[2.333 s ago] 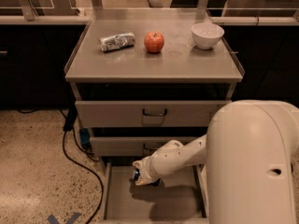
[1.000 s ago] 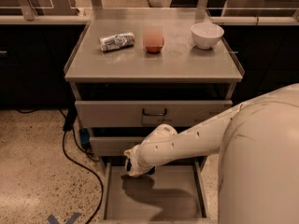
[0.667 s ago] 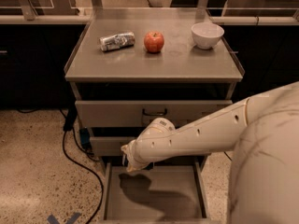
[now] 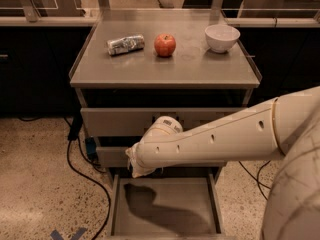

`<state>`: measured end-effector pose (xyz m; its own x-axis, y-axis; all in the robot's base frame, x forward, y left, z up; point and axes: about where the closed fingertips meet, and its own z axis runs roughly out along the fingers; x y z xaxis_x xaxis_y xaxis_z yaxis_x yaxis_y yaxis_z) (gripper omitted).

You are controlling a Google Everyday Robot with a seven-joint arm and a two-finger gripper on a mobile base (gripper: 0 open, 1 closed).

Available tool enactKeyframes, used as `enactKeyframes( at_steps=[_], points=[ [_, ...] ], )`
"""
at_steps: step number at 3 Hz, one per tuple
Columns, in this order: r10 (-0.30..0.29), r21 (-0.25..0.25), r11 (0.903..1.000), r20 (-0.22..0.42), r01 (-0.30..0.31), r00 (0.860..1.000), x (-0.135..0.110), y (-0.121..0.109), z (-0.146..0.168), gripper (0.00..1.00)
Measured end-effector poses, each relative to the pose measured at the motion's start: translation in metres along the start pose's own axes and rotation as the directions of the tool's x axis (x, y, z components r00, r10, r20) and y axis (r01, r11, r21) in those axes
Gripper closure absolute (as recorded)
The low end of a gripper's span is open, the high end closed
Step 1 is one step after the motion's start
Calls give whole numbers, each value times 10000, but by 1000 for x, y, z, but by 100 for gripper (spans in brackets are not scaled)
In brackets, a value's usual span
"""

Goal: Pick pepsi can from bottom drawer and place on counter

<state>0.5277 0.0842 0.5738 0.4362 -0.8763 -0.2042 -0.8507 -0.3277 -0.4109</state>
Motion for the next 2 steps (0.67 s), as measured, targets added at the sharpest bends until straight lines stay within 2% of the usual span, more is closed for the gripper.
enactKeyframes(
  at_steps=[1, 2],
  points=[
    [-84, 95, 9999, -88, 84, 9999, -3, -5, -10, 100],
    [-651, 434, 9968, -464, 671, 9968, -23, -33, -52, 100]
  ],
)
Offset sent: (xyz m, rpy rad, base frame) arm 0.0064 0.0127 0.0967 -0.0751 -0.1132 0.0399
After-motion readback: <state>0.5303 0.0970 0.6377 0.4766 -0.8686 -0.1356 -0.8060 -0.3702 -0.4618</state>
